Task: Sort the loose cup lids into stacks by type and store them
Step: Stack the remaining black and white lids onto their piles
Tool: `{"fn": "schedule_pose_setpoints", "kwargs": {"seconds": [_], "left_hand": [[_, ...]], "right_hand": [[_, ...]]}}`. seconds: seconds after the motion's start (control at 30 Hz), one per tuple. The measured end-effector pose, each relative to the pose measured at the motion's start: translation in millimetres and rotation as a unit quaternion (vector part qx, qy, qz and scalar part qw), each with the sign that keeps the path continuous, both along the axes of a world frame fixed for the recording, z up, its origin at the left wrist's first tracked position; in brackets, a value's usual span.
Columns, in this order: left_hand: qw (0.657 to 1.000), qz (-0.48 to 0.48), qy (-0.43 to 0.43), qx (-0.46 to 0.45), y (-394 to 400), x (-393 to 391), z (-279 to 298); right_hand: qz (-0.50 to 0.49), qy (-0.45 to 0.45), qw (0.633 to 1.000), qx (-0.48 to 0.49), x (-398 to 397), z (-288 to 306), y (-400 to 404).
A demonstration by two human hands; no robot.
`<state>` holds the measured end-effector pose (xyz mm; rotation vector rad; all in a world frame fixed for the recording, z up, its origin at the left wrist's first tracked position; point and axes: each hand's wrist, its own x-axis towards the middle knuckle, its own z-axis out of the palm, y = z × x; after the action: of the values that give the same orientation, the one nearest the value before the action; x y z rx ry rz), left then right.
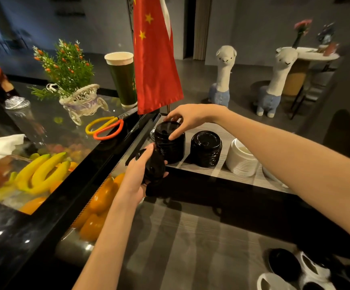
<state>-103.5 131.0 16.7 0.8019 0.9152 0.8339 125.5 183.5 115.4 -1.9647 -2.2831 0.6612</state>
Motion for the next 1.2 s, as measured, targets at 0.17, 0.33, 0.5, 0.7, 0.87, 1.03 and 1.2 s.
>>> {"fn": "schedule_pose_setpoints", "kwargs": {"seconds": [0.17,0.33,0.5,0.7,0.87,1.03,1.2], "left_hand": [[1.0,-0.013,-0.012,0.001,1,-1,0],[1.0,-0.003,-0.002,-0.002,0,-3,6],[0.999,0.033,-0.043,-0.004,-7,-8,13],[0.99,0.003,-0.14,-0.013,-20,-4,32],[0.989,-0.014,-0.15,0.006,-32,28,58],[0.991,-0.049,-0.117,0.029,-39,50,76],[0.991,0.046,0.044,0.116,-28,49,53]], "right_hand": [[0.006,-0.01,1.0,-0.016,6,-4,-1],[0.027,-0.041,0.999,-0.011,2,-5,-3],[0.033,-0.031,0.995,0.086,-1,0,-22],[0.11,0.141,0.973,0.147,-28,13,-88],[0.129,0.113,0.968,0.181,-23,22,-117],[0.082,0.107,0.973,0.187,9,43,-125],[0.008,0.1,0.977,0.189,27,42,-108]]}}
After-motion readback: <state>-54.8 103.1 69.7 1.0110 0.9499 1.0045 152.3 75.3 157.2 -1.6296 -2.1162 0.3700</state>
